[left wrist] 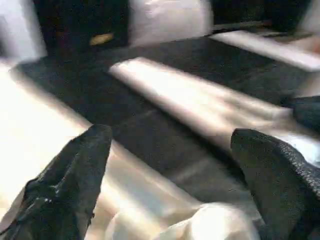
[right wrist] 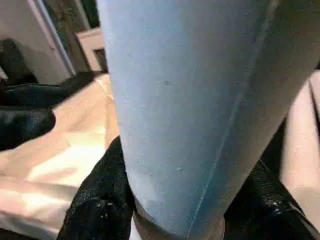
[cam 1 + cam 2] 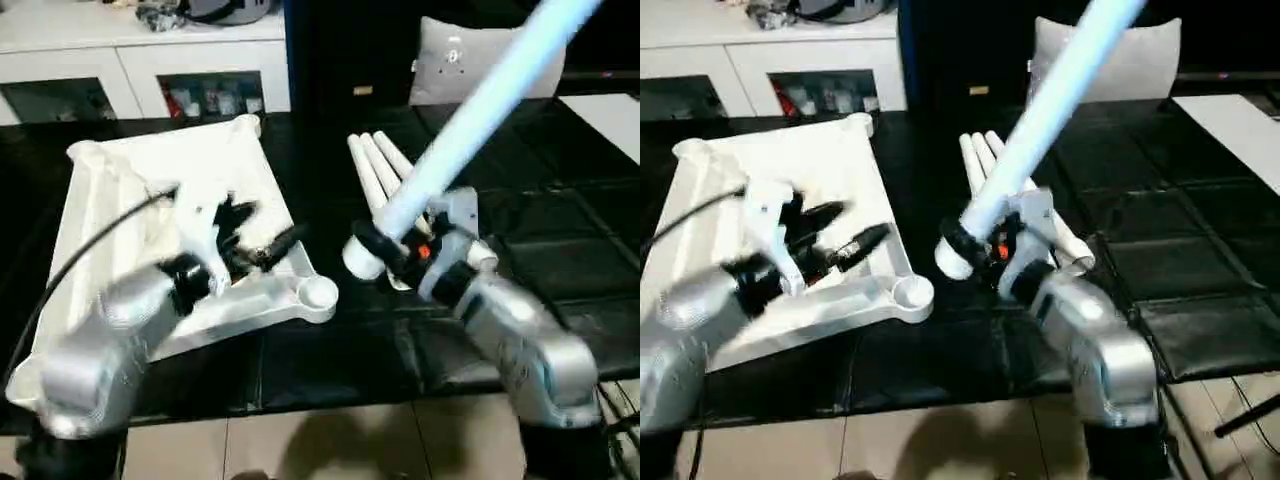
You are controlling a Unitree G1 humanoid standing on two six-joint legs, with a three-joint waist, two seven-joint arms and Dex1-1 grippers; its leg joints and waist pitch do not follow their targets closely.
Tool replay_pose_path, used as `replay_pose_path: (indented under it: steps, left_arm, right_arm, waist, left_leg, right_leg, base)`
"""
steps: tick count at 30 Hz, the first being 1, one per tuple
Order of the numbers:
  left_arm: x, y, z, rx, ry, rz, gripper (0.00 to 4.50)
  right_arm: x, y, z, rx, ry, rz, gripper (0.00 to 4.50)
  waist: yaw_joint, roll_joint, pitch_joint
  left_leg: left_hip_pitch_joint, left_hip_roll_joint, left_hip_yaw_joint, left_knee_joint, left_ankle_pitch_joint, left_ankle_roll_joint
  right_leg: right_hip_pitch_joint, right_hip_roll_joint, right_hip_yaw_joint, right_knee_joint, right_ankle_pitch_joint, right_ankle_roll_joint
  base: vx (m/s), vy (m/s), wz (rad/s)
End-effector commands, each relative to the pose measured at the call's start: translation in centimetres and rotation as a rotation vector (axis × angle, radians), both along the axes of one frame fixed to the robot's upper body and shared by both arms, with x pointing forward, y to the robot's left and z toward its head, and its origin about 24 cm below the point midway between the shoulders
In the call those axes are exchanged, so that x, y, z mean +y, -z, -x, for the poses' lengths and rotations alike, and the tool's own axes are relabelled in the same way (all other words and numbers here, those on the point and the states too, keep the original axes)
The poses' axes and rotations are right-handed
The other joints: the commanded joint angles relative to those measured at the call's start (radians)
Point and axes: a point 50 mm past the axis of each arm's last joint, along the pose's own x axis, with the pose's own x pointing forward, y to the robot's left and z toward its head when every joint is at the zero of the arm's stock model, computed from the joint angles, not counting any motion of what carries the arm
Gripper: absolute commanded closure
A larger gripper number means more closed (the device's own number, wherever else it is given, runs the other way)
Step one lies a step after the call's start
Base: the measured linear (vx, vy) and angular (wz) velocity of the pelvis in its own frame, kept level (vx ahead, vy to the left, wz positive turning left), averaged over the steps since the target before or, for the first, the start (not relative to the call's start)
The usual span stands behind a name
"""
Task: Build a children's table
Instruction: Move to table
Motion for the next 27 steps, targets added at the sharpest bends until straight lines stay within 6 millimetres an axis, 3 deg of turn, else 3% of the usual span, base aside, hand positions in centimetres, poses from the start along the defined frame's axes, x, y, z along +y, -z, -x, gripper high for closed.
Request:
replay_pose_path:
  steps: [1, 2, 5, 6, 7, 8, 9, 10, 11, 12, 13, 14, 15, 16, 17, 18, 19, 20, 21, 22, 23, 24, 25, 26, 27]
  left_arm:
    - [0.3, 0.2, 0.2, -0.015, -0.071, -0.013, 0.21]
    - [0.4, 0.6, 0.4, -0.014, -0.083, -0.037, 0.21]
    - [0.6, 1.1, 0.4, -0.032, -0.138, -0.054, 0.21]
    - [0.6, 1.1, 0.4, -0.031, -0.158, -0.054, 0.21]
    - [0.7, 1.2, 0.4, -0.027, -0.155, -0.065, 0.21]
    - [0.7, 1.2, 0.4, -0.027, -0.153, -0.075, 0.21]
    - [1.0, 1.1, 0.3, -0.04, -0.185, -0.078, 0.21]
    - [1.1, 1.1, 0.3, -0.037, -0.201, -0.068, 0.21]
    - [1.2, 1.0, 0.3, -0.038, -0.215, -0.059, 0.21]
    - [1.1, 1.0, 0.3, -0.036, -0.211, -0.053, 0.21]
    - [1.1, 1.0, 0.3, -0.036, -0.203, -0.048, 0.21]
    - [1.0, 1.0, 0.3, -0.037, -0.198, -0.046, 0.21]
    - [0.7, 1.1, 0.5, -0.037, -0.168, -0.061, 0.21]
    - [0.6, 1.1, 0.5, -0.038, -0.165, -0.062, 0.21]
    - [0.5, 1.2, 0.4, -0.035, -0.165, -0.061, 0.21]
    - [0.4, 1.3, 0.4, -0.034, -0.161, -0.061, 0.21]
    - [0.2, 1.2, 0.4, -0.036, -0.15, -0.06, 0.21]
    - [0.2, 1.2, 0.4, -0.036, -0.149, -0.06, 0.21]
    - [0.1, 1.2, 0.3, -0.036, -0.146, -0.06, 0.21]
    - [0.0, 1.3, 0.3, -0.033, -0.139, -0.057, 0.21]
    - [-0.1, 1.3, 0.3, -0.031, -0.139, -0.06, 0.21]
    - [-0.1, 1.5, 0.3, -0.025, -0.136, -0.07, 0.21]
    - [-0.1, 1.6, 0.3, -0.023, -0.135, -0.074, 0.21]
    - [-0.2, 1.7, 0.4, -0.022, -0.132, -0.079, 0.21]
    - [-0.2, 1.7, 0.4, -0.023, -0.128, -0.078, 0.21]
  right_arm:
    - [0.4, -0.3, 0.4, -0.008, 0.015, 0.006, 2.6]
    - [0.4, -0.1, 0.6, 0.002, 0.033, -0.005, 2.6]
    - [0.3, 0.5, 1.1, 0.022, 0.052, -0.015, 2.6]
    - [0.3, 0.8, 1.2, 0.033, 0.053, -0.019, 2.6]
    - [0.3, 0.9, 1.3, 0.035, 0.048, -0.019, 2.6]
    - [0.3, 1.0, 1.3, 0.035, 0.044, -0.019, 2.6]
    - [0.5, 1.1, 1.4, 0.03, 0.028, -0.011, 2.6]
    - [0.5, 1.0, 1.4, 0.025, 0.023, -0.005, 2.6]
    - [0.6, 1.0, 1.4, 0.026, 0.017, -0.004, 2.6]
    - [0.6, 1.0, 1.4, 0.023, 0.016, -0.003, 2.6]
    - [0.6, 0.9, 1.3, 0.02, 0.015, -0.002, 2.6]
    - [0.7, 0.8, 1.3, 0.018, 0.014, -0.002, 2.6]
    - [0.7, 0.8, 1.2, 0.018, 0.014, -0.006, 2.6]
    - [0.7, 0.7, 1.2, 0.013, 0.016, -0.003, 2.6]
    - [0.7, 0.7, 1.1, 0.009, 0.019, 0.0, 2.6]
    - [0.7, 0.7, 1.1, 0.007, 0.018, 0.002, 2.6]
    - [0.7, 0.7, 1.2, -0.002, 0.016, 0.017, 2.6]
    - [0.7, 0.7, 1.2, -0.004, 0.016, 0.02, 2.6]
    - [0.6, 0.7, 1.2, 0.004, 0.026, 0.0, 2.6]
    - [0.3, 0.7, 1.2, 0.01, 0.042, -0.012, 2.6]
    - [0.3, 0.7, 1.2, 0.007, 0.042, -0.007, 2.6]
    - [0.1, 0.7, 1.3, -0.002, 0.041, 0.01, 2.6]
    - [0.1, 0.7, 1.4, -0.006, 0.04, 0.016, 2.6]
    - [0.0, 0.6, 1.4, -0.013, 0.045, 0.023, 2.6]
    - [-0.1, 0.6, 1.4, -0.015, 0.047, 0.023, 2.6]
  waist:
    - [-0.002, 0.003, -0.058]
    - [-0.001, -0.001, -0.059]
    - [0.0, 0.0, -0.056]
    - [0.0, -0.007, -0.055]
    - [0.008, -0.017, -0.048]
    - [0.008, 0.001, -0.056]
    - [0.003, 0.009, -0.06]
    - [0.001, 0.009, -0.059]
    - [-0.004, 0.014, -0.057]
    - [-0.003, 0.018, -0.056]
    - [-0.007, 0.019, -0.048]
    - [-0.004, 0.023, -0.042]
    - [-0.004, 0.019, -0.026]
    - [-0.009, 0.016, -0.021]
    - [-0.011, 0.014, -0.018]
    - [-0.01, 0.013, -0.014]
    - [-0.009, 0.013, -0.017]
    - [-0.008, 0.018, -0.016]
    - [-0.023, 0.047, -0.022]
    - [-0.043, 0.05, -0.034]
    - [-0.053, 0.071, -0.034]
    - [-0.063, 0.06, -0.033]
    - [-0.064, 0.049, -0.041]
    - [-0.069, 0.033, -0.044]
    - [-0.071, 0.018, -0.047]
  left_leg:
    - [-0.01, 0.052, -0.007, -0.077, -0.068, -0.004]
    - [-0.01, 0.05, -0.006, -0.077, -0.066, 0.0]
    - [-0.01, 0.051, -0.008, -0.081, -0.089, 0.007]
    - [-0.01, 0.052, -0.007, -0.081, -0.093, 0.006]
    - [-0.04, 0.041, -0.033, -0.095, -0.094, 0.042]
    - [-0.033, 0.042, -0.039, -0.092, -0.085, 0.069]
    - [-0.054, 0.021, -0.076, -0.084, -0.038, 0.177]
    - [-0.051, 0.014, -0.081, -0.077, -0.031, 0.203]
    - [-0.054, 0.01, -0.096, -0.074, -0.033, 0.227]
    - [-0.053, 0.01, -0.103, -0.077, -0.064, 0.219]
    - [-0.071, 0.004, -0.116, -0.085, -0.156, 0.174]
    - [-0.069, 0.002, -0.119, -0.09, -0.233, 0.134]
    - [-0.057, -0.005, -0.119, -0.092, -0.433, 0.043]
    - [-0.059, -0.005, -0.116, -0.086, -0.484, 0.023]
    - [-0.049, -0.006, -0.105, -0.067, -0.536, 0.003]
    - [-0.04, -0.005, -0.099, -0.054, -0.533, 0.005]
    - [-0.04, 0.004, -0.088, -0.041, -0.472, 0.032]
    - [-0.043, 0.009, -0.084, -0.046, -0.454, 0.043]
    - [-0.01, 0.032, -0.083, -0.087, -0.476, 0.032]
    - [0.068, 0.071, -0.102, -0.103, -0.52, 0.022]
    - [0.122, 0.117, -0.155, -0.147, -0.636, 0.025]
    - [0.123, 0.127, -0.174, -0.159, -0.621, 0.047]
    - [0.151, 0.133, -0.185, -0.146, -0.505, 0.157]
    - [0.149, 0.13, -0.181, -0.121, -0.27, 0.307]
    - [0.136, 0.113, -0.161, -0.101, -0.143, 0.349]
  right_leg:
    - [0.066, -0.07, 0.051, -0.088, -0.135, -0.151]
    - [0.064, -0.069, 0.051, -0.089, -0.137, -0.149]
    - [0.059, -0.07, 0.051, -0.094, -0.178, -0.13]
    - [0.061, -0.07, 0.052, -0.095, -0.185, -0.129]
    - [0.082, -0.087, 0.026, -0.084, -0.187, -0.141]
    - [0.077, -0.089, 0.018, -0.083, -0.179, -0.151]
    - [0.093, -0.103, -0.025, -0.082, -0.124, -0.186]
    - [0.086, -0.102, -0.034, -0.09, -0.111, -0.198]
    - [0.095, -0.106, -0.052, -0.092, -0.123, -0.221]
    - [0.102, -0.108, -0.06, -0.095, -0.162, -0.217]
    - [0.124, -0.114, -0.069, -0.102, -0.277, -0.183]
    - [0.129, -0.117, -0.076, -0.11, -0.369, -0.158]
    - [0.132, -0.133, -0.083, -0.139, -0.6, -0.116]
    - [0.139, -0.143, -0.086, -0.15, -0.684, -0.101]
    - [0.148, -0.158, -0.09, -0.17, -0.822, -0.083]
    - [0.145, -0.166, -0.091, -0.183, -0.866, -0.083]
    - [0.169, -0.176, -0.094, -0.196, -0.862, -0.095]
    - [0.181, -0.171, -0.104, -0.197, -0.84, -0.095]
    - [0.179, -0.104, -0.114, -0.168, -0.706, -0.08]
    - [0.127, -0.068, -0.093, -0.137, -0.567, -0.098]
    - [0.088, -0.027, -0.062, -0.048, -0.306, -0.109]
    - [0.075, -0.018, -0.049, -0.014, -0.217, -0.086]
    - [0.035, -0.023, -0.026, 0.019, -0.128, -0.039]
    - [0.006, -0.047, 0.002, 0.031, -0.062, 0.0]
    - [0.001, -0.066, 0.021, 0.01, 0.005, -0.005]
  base:
    - [0.0, 0.0, 0.0]
    - [0.0, 0.0, 0.0]
    - [0.0, 0.0, 0.0]
    - [0.0, 0.0, 0.0]
    - [0.0, 0.0, 0.0]
    - [0.0, 0.0, 0.0]
    - [-0.012, -0.013, 0.41]
    - [-0.012, -0.013, 0.41]
    - [-0.012, -0.016, 0.57]
    - [-0.008, -0.017, 0.5]
    - [-0.008, -0.017, 0.5]
    - [-0.001, -0.019, 0.46]
    - [0.016, -0.018, 0.58]
    - [0.016, -0.018, 0.58]
    - [0.031, -0.021, 0.67]
    - [0.048, -0.002, 0.74]
    - [0.048, -0.002, 0.74]
    - [0.072, 0.034, 0.68]
    - [0.103, 0.042, 0.61]
    - [0.103, 0.042, 0.61]
    - [0.128, 0.033, 0.38]
    - [0.15, 0.029, 0.1]
    - [0.15, 0.029, 0.1]
    - [0.163, -0.009, 0.05]
    - [0.151, -0.055, 0.14]
